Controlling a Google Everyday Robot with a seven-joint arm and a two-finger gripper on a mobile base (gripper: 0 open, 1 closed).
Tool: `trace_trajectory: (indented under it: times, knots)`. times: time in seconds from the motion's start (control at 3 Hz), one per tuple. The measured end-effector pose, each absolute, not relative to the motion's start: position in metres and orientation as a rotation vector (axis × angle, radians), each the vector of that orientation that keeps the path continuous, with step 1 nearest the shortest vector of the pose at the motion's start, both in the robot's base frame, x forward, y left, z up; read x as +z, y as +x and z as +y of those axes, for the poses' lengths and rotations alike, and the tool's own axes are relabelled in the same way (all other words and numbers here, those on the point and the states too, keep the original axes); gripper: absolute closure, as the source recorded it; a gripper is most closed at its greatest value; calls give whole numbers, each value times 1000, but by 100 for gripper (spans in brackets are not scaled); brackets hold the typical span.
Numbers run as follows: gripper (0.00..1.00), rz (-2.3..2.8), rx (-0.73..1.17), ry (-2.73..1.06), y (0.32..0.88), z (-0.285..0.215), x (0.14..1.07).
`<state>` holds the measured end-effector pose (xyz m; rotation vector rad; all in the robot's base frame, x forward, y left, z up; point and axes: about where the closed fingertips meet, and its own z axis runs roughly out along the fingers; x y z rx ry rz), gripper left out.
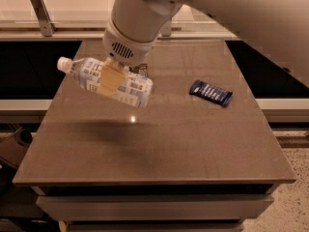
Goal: Place blue plastic bottle upright
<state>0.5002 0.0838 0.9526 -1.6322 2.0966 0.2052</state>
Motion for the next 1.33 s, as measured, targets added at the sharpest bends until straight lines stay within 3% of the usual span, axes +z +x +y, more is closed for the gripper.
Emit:
trace_trajectory:
  times: [1.33]
  knots:
    - [100, 1597, 701, -1458, 492, 106, 969]
